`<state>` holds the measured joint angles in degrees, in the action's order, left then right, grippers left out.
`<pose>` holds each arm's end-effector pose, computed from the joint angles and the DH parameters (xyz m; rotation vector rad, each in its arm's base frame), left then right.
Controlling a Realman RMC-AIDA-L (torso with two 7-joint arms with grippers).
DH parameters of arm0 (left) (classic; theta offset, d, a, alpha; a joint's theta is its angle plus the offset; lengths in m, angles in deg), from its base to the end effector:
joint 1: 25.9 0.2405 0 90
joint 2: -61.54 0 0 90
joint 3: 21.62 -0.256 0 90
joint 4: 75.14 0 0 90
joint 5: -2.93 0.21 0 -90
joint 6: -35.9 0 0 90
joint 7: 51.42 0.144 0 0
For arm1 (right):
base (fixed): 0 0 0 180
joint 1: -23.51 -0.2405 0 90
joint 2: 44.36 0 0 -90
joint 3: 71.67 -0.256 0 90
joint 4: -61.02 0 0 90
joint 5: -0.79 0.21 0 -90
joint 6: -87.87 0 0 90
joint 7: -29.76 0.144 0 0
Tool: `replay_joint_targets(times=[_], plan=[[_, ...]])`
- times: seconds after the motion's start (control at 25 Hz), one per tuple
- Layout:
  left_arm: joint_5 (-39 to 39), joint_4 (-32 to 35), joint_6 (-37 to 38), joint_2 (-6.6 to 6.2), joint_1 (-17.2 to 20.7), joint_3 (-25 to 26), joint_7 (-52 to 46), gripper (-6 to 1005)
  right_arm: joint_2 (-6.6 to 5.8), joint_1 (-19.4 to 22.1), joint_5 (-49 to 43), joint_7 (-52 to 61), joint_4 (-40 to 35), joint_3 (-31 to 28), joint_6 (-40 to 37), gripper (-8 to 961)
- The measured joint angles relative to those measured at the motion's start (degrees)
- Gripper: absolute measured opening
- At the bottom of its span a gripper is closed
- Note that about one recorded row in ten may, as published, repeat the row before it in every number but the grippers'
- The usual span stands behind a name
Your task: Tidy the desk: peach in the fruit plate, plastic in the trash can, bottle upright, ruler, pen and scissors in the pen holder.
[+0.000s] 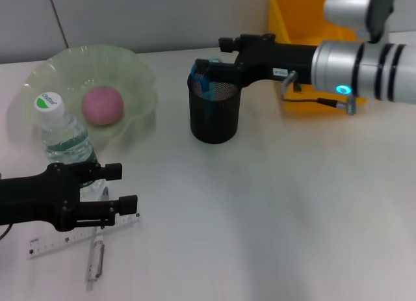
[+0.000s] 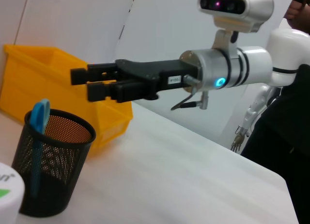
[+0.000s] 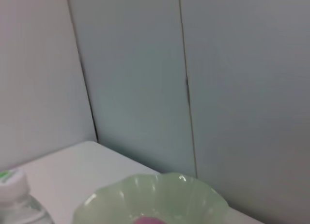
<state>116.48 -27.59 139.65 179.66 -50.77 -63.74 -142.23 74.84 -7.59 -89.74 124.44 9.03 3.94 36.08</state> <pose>-0.2592 0.2930 0.0288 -2.8668 -0.7610 -0.7657 0.1761 0.4049 -0.0193 -2.4628 0.5680 0.6412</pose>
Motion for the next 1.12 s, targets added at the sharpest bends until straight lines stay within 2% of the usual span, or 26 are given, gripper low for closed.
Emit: replay_joint_targets(times=[0.04,0.08,0.12,0.2,0.24,0.28,0.36,0.44,0.68,0.92,1.12], plan=[[0.0,0.2,0.2,0.01,0.0,0.0,-0.3,847,-0.01,1.9,0.0,0.0,-2.4,-0.7,-3.3,547],[0.0,0.2,0.2,0.01,0.0,0.0,-0.3,847,-0.01,1.9,0.0,0.0,-2.4,-0.7,-3.3,573],[0.0,0.4,0.4,-0.01,0.0,0.0,-0.4,847,-0.08,3.7,0.0,-0.1,-4.5,-2.1,-7.5,599],[0.0,0.6,0.7,-0.05,0.1,0.1,-0.8,847,-0.12,4.3,0.0,-0.2,-5.1,-2.8,-9.6,720],[0.0,0.9,0.9,-0.11,0.1,0.1,-1.2,847,-0.29,5.1,-0.1,-0.2,-5.8,-5.3,-14.9,781],[0.0,0.9,0.9,-0.11,0.1,0.1,-1.2,847,-0.29,5.1,-0.1,-0.2,-5.8,-5.3,-14.9,781],[0.0,1.5,0.9,-0.14,0.1,0.1,-1.4,847,-0.64,5.2,-0.7,-0.2,-5.8,-8.0,-20.6,781],[0.3,3.0,1.0,-0.15,0.1,0.0,-1.9,847,-1.58,5.2,-2.1,-0.1,-5.3,-10.4,-27.8,780],[0.8,6.3,1.0,-0.24,0.2,-0.4,-2.0,847,-2.82,5.3,-7.4,2.0,-5.4,-12.3,-34.7,780],[2.9,7.8,1.1,-0.54,-0.8,-0.7,-2.1,846,-4.10,3.1,-20.1,8.8,-6.6,-17.1,-44.3,779],[6.6,7.8,1.1,-0.31,-2.1,-1.1,-2.3,846,-4.43,2.3,-26.9,11.3,-6.7,-17.5,-45.7,778]])
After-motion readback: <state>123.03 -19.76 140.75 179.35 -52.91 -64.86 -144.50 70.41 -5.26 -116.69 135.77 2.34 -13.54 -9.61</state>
